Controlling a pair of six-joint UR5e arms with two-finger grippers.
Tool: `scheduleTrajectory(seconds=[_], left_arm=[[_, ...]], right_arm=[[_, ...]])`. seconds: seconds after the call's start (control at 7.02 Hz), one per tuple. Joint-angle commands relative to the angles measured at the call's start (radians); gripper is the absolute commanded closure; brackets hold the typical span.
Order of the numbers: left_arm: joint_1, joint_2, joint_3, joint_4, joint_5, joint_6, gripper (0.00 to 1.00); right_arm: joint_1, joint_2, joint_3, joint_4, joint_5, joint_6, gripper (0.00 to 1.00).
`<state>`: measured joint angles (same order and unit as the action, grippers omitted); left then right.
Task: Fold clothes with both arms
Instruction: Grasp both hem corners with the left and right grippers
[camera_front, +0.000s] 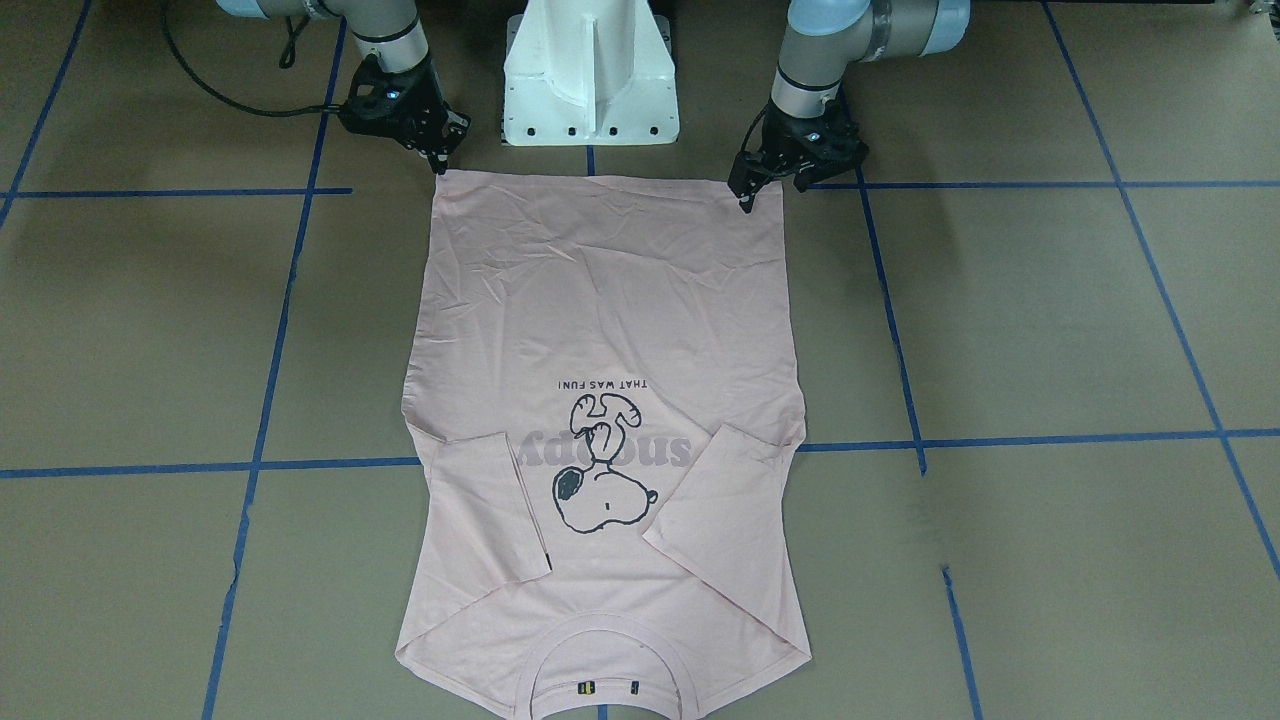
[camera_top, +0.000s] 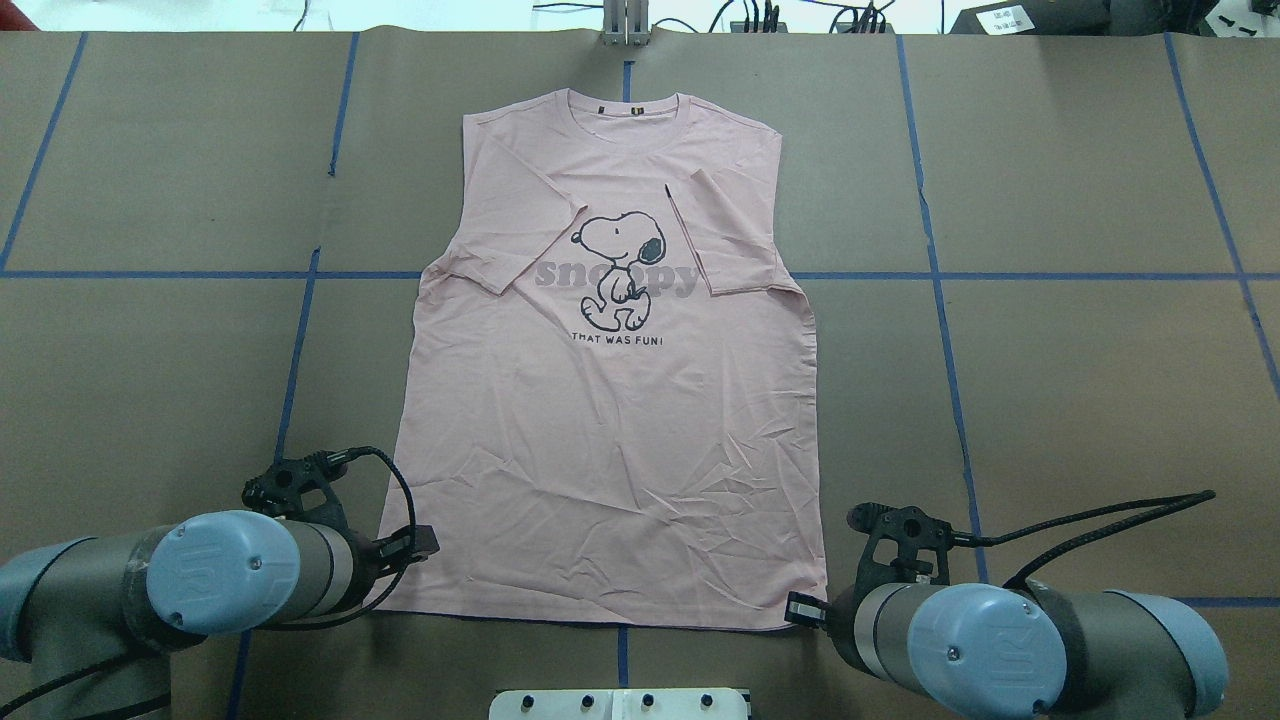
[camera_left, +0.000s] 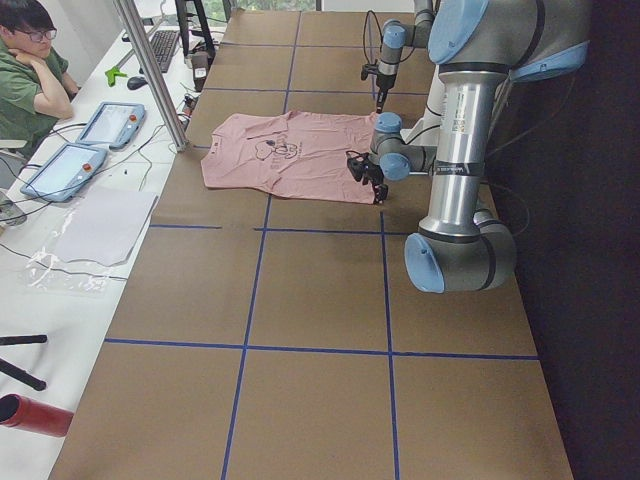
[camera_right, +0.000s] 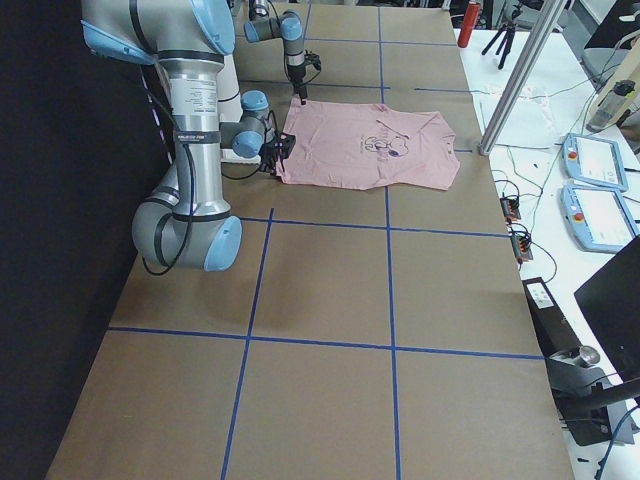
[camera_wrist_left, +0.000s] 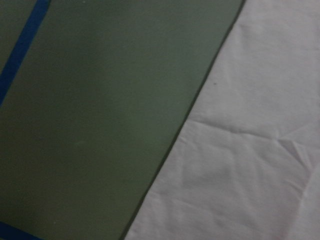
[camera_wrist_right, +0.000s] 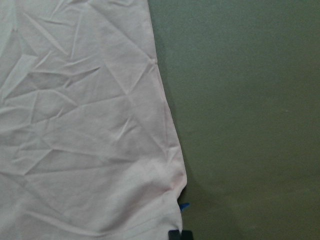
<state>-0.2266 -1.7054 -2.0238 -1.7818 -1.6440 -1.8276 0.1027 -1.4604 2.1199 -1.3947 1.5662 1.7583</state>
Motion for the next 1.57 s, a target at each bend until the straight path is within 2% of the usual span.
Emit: scheduleTrajectory(seconds=[0.0, 0.14, 0.28, 0.43, 0.85, 1.0, 1.28, 1.42], left_arm=[[0.013, 0.006, 0.001, -0.001, 0.001, -0.001, 0.03], [0.026, 0.006, 0.001, 0.001, 0.001, -0.001, 0.03], [0.027, 0.006, -0.001, 0.001, 0.001, -0.002, 0.07], [0.027, 0.004, -0.003, 0.001, 0.000, -0.002, 0.26], [0.026, 0.000, -0.004, 0.001, -0.002, -0.002, 0.92], [0.026, -0.003, -0.009, 0.001, -0.003, -0.002, 1.00], [0.021, 0.006, -0.073, 0.002, -0.008, 0.001, 1.00], [0.023, 0.006, -0.103, 0.018, -0.013, 0.008, 1.00]], right_arm=[[0.000, 0.000, 0.000, -0.001, 0.000, 0.000, 1.00], [0.000, 0.000, 0.000, 0.000, 0.000, 0.000, 1.00], [0.000, 0.000, 0.000, -0.001, 0.000, 0.000, 1.00], [0.000, 0.000, 0.000, -0.001, 0.000, 0.000, 1.00], [0.002, -0.006, 0.000, 0.000, 0.000, 0.000, 1.00], [0.002, -0.006, 0.000, 0.000, 0.000, 0.000, 1.00], [0.027, -0.017, 0.009, 0.000, 0.026, -0.006, 1.00], [0.034, -0.052, 0.046, 0.000, 0.050, -0.014, 1.00]])
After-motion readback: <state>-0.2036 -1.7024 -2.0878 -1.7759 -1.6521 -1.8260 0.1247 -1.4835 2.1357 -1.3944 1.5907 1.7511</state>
